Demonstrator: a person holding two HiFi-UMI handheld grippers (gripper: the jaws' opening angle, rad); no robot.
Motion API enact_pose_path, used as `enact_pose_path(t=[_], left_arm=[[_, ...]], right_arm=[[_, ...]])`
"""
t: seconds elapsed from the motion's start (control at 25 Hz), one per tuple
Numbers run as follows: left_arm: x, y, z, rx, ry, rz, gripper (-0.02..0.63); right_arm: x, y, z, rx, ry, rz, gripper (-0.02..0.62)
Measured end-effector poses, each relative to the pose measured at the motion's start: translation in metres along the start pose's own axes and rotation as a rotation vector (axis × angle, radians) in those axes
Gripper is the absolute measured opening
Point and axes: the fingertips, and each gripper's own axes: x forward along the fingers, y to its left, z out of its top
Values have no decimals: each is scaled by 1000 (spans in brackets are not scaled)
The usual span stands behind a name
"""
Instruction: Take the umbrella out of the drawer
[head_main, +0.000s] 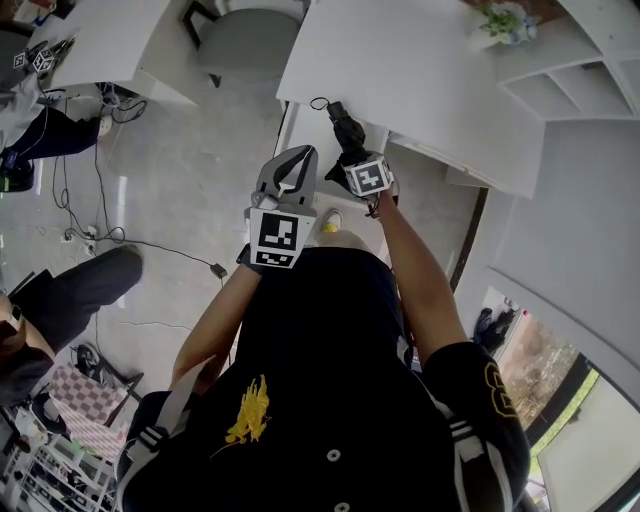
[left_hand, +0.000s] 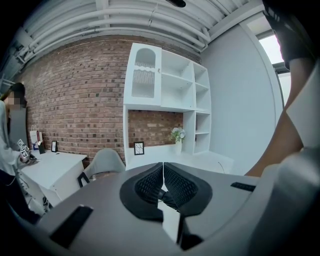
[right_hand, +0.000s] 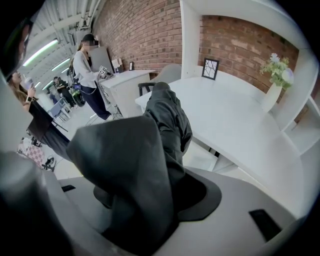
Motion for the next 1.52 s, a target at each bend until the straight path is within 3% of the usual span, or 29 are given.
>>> enact_pose_path(t=[0.16,0.68,1.52], left_arm=[[-3,3,7,-1,-12,1,21],[4,6,19,6,-25,-2,21],[27,-25,37,53,-40,-100,21]], right_arm=[[-20,-3,29,-21,-128,-4,267],[-86,-4,68,7,-320,39,267],[-192,-17,67,107,-549,9,268]])
